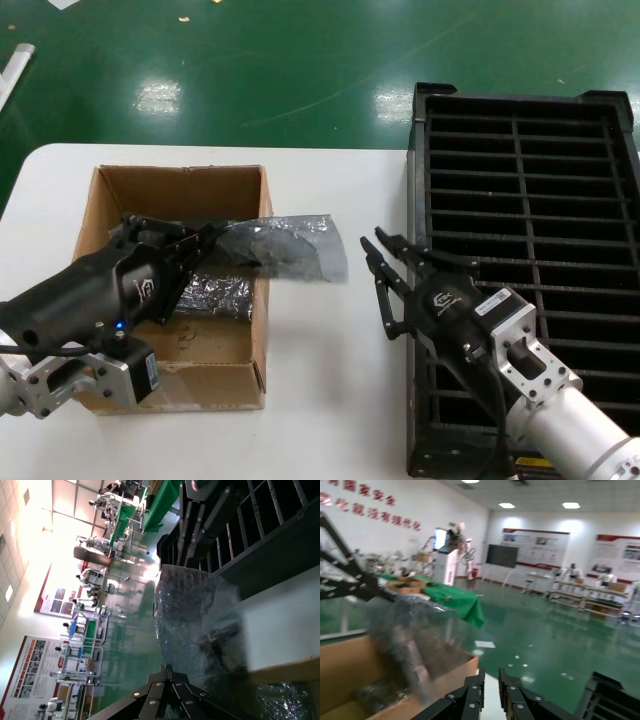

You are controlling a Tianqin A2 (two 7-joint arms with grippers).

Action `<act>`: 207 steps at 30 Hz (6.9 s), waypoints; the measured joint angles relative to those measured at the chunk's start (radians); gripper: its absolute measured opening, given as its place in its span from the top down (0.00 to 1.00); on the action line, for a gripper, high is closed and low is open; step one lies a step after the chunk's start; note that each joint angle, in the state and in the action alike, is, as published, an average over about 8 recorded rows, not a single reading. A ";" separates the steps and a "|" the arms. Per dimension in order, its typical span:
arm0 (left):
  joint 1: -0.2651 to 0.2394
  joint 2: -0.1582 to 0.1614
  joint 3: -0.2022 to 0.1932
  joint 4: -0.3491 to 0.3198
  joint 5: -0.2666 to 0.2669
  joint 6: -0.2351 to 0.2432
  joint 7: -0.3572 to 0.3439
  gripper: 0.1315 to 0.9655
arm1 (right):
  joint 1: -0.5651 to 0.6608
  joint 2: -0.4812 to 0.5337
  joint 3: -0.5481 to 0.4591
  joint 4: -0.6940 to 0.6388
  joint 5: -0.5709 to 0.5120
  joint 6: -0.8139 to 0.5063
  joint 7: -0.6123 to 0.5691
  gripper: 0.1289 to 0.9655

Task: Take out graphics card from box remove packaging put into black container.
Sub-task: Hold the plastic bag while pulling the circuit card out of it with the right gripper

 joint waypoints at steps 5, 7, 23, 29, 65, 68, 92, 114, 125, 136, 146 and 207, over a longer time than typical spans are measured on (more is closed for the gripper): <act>0.000 0.000 0.000 0.000 0.000 0.000 0.000 0.99 | 0.036 0.049 -0.022 -0.010 -0.039 -0.051 0.056 0.92; 0.000 0.000 0.000 0.000 0.000 0.000 0.000 0.99 | 0.054 0.062 -0.025 -0.021 -0.033 -0.075 0.056 0.95; 0.000 0.000 0.000 0.000 0.000 0.000 0.000 0.99 | 0.211 0.066 -0.030 -0.187 0.121 -0.297 -0.072 0.99; 0.000 0.000 0.000 0.000 0.000 0.000 0.000 0.99 | 0.249 0.041 -0.034 -0.247 0.153 -0.345 -0.119 0.99; 0.000 0.000 0.000 0.000 0.000 0.000 0.000 0.99 | 0.569 -0.007 -0.125 -0.648 0.154 -0.671 -0.225 0.99; 0.000 0.000 0.000 0.000 0.000 0.000 0.000 0.99 | 0.575 -0.009 -0.126 -0.661 0.152 -0.684 -0.235 0.99; 0.000 0.000 0.000 0.000 0.000 0.000 0.000 0.99 | 0.600 -0.062 -0.106 -0.713 0.165 -0.716 -0.241 0.73; 0.000 0.000 0.000 0.000 0.000 0.000 0.000 0.99 | 0.559 -0.060 -0.086 -0.651 0.166 -0.676 -0.204 0.90; 0.000 0.000 0.000 0.000 0.000 0.000 0.000 0.99 | 0.514 -0.008 -0.100 -0.516 0.161 -0.684 -0.150 0.93; 0.000 0.000 0.000 0.000 0.000 0.000 0.000 0.99 | 0.466 0.050 -0.113 -0.423 0.140 -0.666 -0.127 0.93; 0.000 0.000 0.000 0.000 0.000 0.000 0.000 0.99 | 0.461 0.044 -0.121 -0.426 0.130 -0.640 -0.142 0.93; 0.000 0.000 0.000 0.000 0.000 0.000 0.000 0.99 | 0.393 0.051 -0.155 -0.330 0.093 -0.560 -0.142 0.79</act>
